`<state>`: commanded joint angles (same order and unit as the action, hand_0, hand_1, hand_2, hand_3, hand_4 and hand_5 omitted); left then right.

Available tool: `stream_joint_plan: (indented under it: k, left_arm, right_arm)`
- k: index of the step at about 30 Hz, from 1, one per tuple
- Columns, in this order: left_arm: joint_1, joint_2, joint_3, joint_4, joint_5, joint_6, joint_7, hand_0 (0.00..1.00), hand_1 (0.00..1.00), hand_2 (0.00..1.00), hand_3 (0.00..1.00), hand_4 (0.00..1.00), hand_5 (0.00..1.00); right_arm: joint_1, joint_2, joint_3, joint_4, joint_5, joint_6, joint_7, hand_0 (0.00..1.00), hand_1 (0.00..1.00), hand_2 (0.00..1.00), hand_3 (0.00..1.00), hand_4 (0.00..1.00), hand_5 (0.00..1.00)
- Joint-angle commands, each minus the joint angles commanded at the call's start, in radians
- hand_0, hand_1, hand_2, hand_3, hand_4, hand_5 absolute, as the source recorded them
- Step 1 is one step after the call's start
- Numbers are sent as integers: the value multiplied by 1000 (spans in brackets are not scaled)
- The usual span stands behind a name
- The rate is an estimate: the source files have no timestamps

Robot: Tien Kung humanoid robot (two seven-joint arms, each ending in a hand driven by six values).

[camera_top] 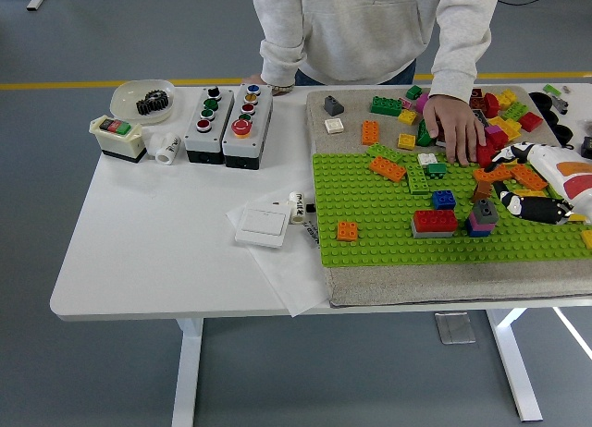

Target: Pick up the brick,pile it on top of brick,press brick,pick up the brick,pile it on top of brick,press brick

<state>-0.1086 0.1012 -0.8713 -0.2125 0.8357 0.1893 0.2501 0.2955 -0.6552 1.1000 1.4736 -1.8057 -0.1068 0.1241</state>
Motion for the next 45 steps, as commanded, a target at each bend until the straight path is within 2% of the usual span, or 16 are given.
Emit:
stream_joint_plan:
  k: [10, 20, 29, 45]
  left_arm:
    - [-2, 1, 6, 0, -4, -1, 0, 763, 800, 789, 678, 770, 644]
    - [-8, 2, 17, 0, -22, 0, -3, 763, 799, 788, 679, 770, 643]
    - [-10, 2, 22, -1, -27, 0, -4, 764, 798, 788, 681, 769, 641]
    - [-11, 2, 28, -1, -39, 0, -5, 762, 797, 788, 678, 769, 641]
  right_arm:
    - [27, -23, -76, 34, -27, 40, -18, 685, 676, 692, 572, 451, 199]
    - [64, -31, -128, -26, -59, 75, -32, 688, 683, 694, 575, 470, 199]
    - [68, -27, -134, -62, -62, 78, -32, 690, 688, 696, 576, 482, 201]
    - [63, -25, -138, -67, -63, 74, -32, 697, 694, 701, 576, 501, 214]
